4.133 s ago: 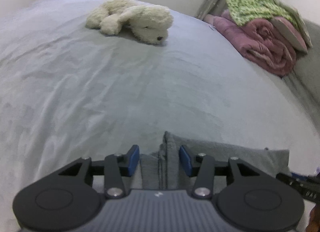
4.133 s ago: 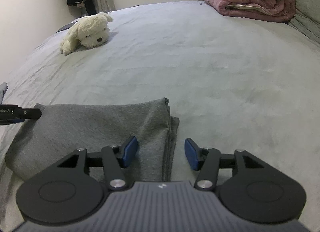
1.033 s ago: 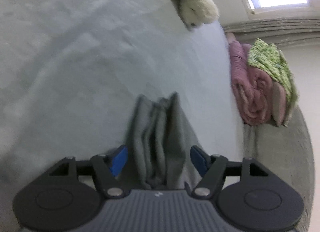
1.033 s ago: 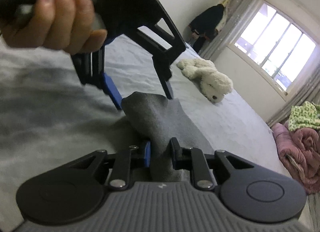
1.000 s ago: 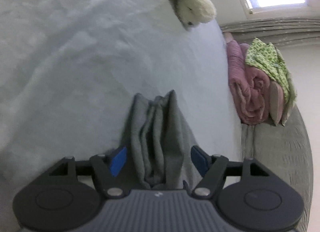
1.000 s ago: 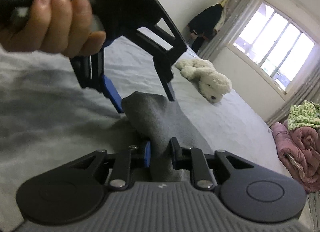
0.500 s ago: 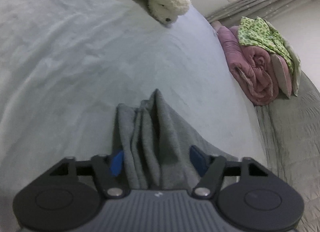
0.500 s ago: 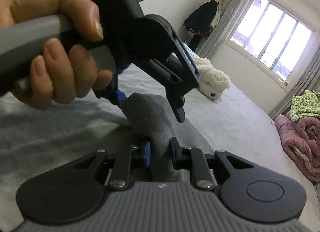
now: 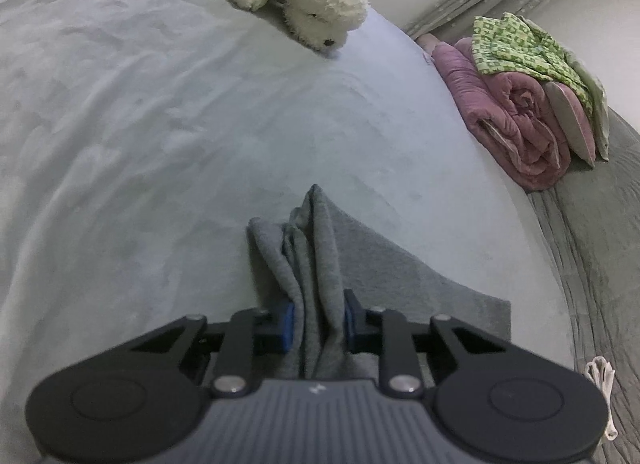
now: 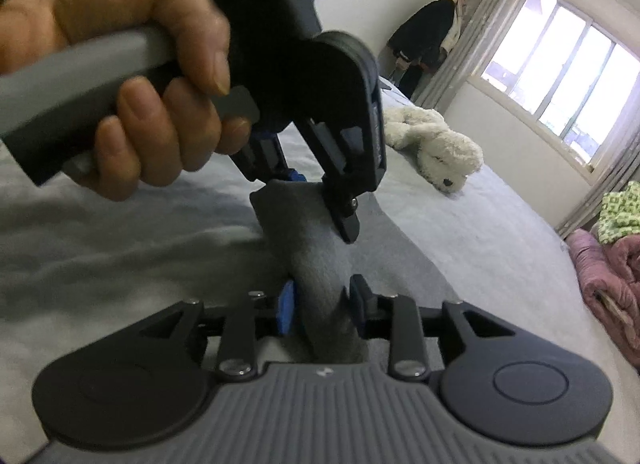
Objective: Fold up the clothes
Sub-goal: 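Close both grippers on the folded shirt edge, then pinch the folded grey shirt edge with both grippers and hold it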
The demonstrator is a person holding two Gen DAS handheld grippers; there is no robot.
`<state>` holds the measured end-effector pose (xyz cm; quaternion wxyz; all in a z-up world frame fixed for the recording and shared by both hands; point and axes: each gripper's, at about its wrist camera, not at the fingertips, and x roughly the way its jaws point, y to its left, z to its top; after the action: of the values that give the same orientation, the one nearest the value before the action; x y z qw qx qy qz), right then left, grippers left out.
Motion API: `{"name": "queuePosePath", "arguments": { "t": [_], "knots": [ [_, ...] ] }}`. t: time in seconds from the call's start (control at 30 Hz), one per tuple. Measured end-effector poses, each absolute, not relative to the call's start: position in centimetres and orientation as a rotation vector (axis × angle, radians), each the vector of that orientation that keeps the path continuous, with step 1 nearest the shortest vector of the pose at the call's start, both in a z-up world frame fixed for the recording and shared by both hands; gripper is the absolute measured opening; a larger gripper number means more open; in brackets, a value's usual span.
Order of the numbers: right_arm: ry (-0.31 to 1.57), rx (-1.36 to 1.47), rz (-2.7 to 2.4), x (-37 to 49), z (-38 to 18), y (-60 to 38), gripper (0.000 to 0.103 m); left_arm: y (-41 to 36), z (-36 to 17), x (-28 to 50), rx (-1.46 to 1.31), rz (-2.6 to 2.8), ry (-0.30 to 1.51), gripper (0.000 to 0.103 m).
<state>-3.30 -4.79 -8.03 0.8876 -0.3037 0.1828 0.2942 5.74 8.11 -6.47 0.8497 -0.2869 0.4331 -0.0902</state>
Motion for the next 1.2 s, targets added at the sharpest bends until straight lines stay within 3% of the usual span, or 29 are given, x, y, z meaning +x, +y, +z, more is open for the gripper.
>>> {"name": "queuePosePath", "arguments": {
  "t": [0.1,0.17,0.27,0.63,0.87,1.0,1.13,1.2],
  "knots": [
    [0.394,-0.601,0.622,-3.7,-7.7,-5.5,0.032,8.3,-6.7,5.7,-0.617,-0.194,0.917,0.026],
    [0.396,-0.594,0.616,-3.9,-7.7,-6.0,0.039,8.4,-7.0,5.8,-0.641,-0.189,0.934,0.034],
    [0.382,-0.628,0.610,-4.6,-8.1,-5.8,0.039,8.5,-7.5,6.1,-0.678,-0.190,0.957,0.041],
    [0.334,-0.711,0.619,-7.3,-8.9,-4.4,0.043,9.5,-8.2,6.5,-0.752,-0.232,0.981,0.042],
    [0.442,-0.442,0.556,-5.8,-5.6,-9.4,0.051,8.7,-7.6,6.5,-0.676,-0.244,0.955,0.019],
    [0.565,-0.161,0.516,-3.6,-3.2,-14.6,0.052,8.5,-7.4,6.5,-0.650,-0.246,0.944,0.018],
    [0.784,0.170,0.508,-0.2,-4.5,-20.2,0.053,8.2,-7.4,6.7,-0.626,-0.237,0.940,0.018],
    [0.802,0.235,0.467,0.0,-5.1,-21.8,0.052,8.2,-7.4,6.7,-0.613,-0.235,0.940,0.018]
  ]
}}
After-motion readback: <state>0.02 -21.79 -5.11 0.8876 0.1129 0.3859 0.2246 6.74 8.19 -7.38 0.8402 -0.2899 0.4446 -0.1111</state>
